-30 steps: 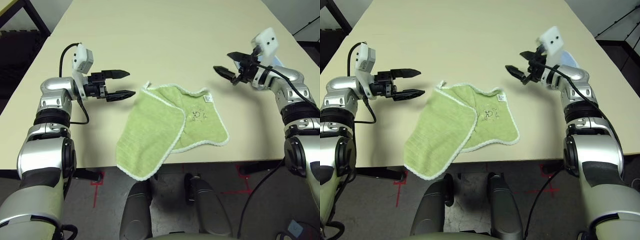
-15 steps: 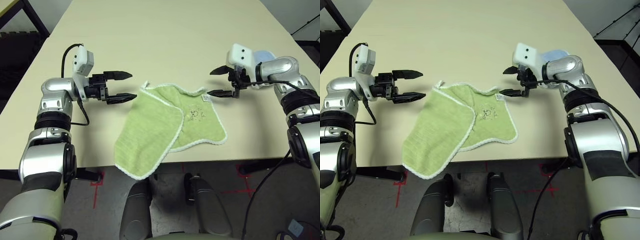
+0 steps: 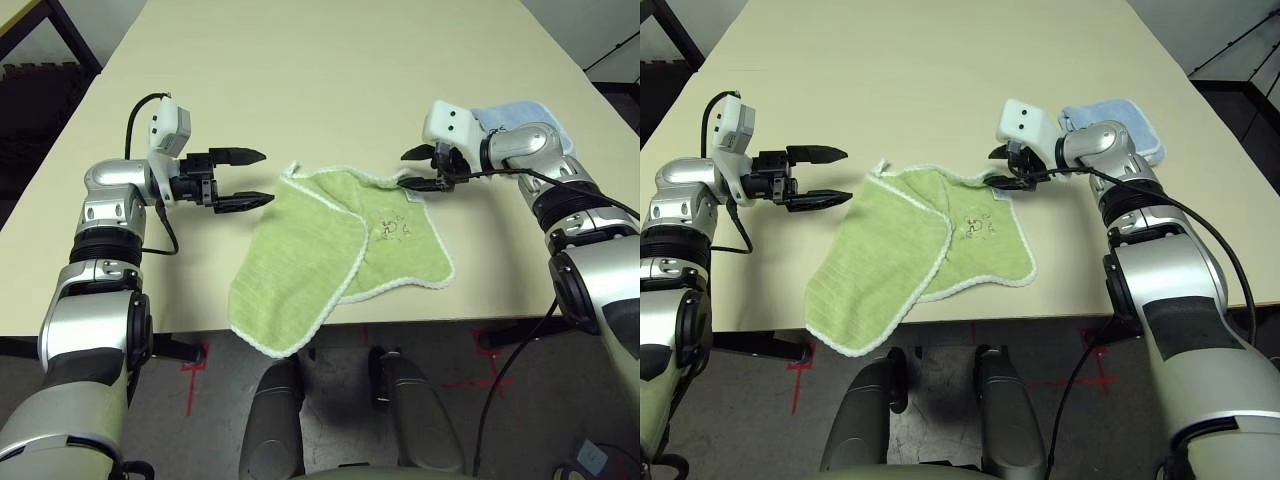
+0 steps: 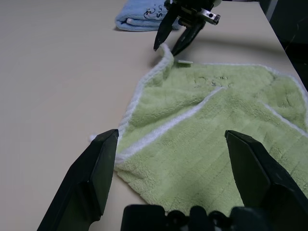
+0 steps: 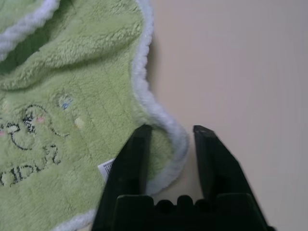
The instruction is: Fold the towel and set it aside.
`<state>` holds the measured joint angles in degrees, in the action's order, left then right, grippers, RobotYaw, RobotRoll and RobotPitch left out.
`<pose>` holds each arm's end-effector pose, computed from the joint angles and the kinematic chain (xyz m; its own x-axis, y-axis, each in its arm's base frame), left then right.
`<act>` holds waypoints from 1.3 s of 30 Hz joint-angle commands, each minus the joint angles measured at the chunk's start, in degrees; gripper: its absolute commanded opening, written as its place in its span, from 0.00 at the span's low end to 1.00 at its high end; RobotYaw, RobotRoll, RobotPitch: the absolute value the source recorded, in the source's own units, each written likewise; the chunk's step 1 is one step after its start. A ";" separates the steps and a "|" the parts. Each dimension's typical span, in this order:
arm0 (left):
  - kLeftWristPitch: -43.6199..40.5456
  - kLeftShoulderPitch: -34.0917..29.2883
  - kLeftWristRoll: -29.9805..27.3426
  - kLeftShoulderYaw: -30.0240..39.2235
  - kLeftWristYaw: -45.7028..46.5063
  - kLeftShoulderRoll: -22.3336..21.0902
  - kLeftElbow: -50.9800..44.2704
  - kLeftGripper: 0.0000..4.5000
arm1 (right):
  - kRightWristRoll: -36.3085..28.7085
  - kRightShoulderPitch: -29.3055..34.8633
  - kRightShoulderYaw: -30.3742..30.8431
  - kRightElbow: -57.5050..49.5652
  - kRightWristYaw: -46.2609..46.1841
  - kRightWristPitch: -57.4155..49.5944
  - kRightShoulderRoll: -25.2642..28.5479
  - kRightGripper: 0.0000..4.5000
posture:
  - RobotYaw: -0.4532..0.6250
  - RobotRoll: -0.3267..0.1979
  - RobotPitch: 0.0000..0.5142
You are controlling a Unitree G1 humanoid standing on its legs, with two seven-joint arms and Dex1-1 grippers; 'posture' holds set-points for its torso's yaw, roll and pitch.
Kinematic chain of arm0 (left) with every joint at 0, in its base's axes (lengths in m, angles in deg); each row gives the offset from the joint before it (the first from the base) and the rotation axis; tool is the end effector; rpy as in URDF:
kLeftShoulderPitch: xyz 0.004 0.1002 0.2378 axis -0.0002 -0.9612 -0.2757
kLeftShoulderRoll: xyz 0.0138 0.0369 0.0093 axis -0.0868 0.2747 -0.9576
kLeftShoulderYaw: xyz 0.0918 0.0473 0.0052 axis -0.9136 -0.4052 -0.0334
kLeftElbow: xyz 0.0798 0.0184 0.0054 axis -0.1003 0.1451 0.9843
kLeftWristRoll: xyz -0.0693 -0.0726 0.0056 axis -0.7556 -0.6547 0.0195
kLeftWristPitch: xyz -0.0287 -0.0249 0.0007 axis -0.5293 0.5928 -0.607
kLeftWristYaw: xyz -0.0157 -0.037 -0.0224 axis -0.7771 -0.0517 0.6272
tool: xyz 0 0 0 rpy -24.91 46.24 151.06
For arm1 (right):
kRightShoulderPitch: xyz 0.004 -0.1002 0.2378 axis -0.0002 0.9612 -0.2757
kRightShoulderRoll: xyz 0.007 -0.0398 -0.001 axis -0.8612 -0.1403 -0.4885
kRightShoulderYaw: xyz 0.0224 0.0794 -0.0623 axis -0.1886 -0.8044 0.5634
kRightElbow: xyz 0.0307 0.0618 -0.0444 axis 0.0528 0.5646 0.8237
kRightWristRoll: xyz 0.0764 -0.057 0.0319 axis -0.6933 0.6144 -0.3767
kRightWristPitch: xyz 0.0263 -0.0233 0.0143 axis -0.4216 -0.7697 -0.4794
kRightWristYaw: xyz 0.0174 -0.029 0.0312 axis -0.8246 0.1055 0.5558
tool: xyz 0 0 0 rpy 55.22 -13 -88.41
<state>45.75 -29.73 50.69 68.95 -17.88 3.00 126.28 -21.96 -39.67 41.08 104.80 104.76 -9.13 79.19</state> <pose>0.3352 0.2912 0.2059 0.3121 -0.9334 -0.1772 0.9287 0.2605 0.2639 0.3722 -0.2077 0.2198 0.5040 0.7350 -0.4535 -0.8301 0.2674 -0.4893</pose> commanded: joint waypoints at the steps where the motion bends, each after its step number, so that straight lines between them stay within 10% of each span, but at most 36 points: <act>1: -0.74 -1.35 -0.32 -0.63 -0.22 -0.35 -1.71 1.00 | -3.43 -1.08 -3.73 0.37 -0.89 -2.68 -0.09 0.14 | 0.41 0.62 0.41; 3: -1.38 -1.49 -0.46 -0.37 0.47 -0.33 -2.11 1.00 | -6.55 -1.80 -7.13 0.22 -2.23 -5.39 -0.59 0.00 | 0.41 0.62 0.41; 20: -7.96 -1.96 -1.40 -0.48 10.32 3.18 -7.97 1.00 | -9.78 2.91 -9.48 -9.17 -8.11 -5.77 -2.56 0.00 | 0.41 0.62 0.40; 33: -9.68 -2.39 -1.51 -2.18 9.50 3.31 -10.21 1.00 | -26.03 -20.07 -26.19 -8.21 -19.45 3.90 -6.17 0.00 | 0.40 0.62 0.39; 39: -10.04 -1.94 -1.70 -2.35 9.47 3.54 -9.97 1.00 | -23.08 -18.09 -23.22 -7.07 -18.80 4.30 -6.23 0.00 | 0.40 0.62 0.39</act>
<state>36.21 -31.65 49.22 67.22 -7.99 6.73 116.50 -46.62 -59.29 16.39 96.50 85.44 -4.77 72.94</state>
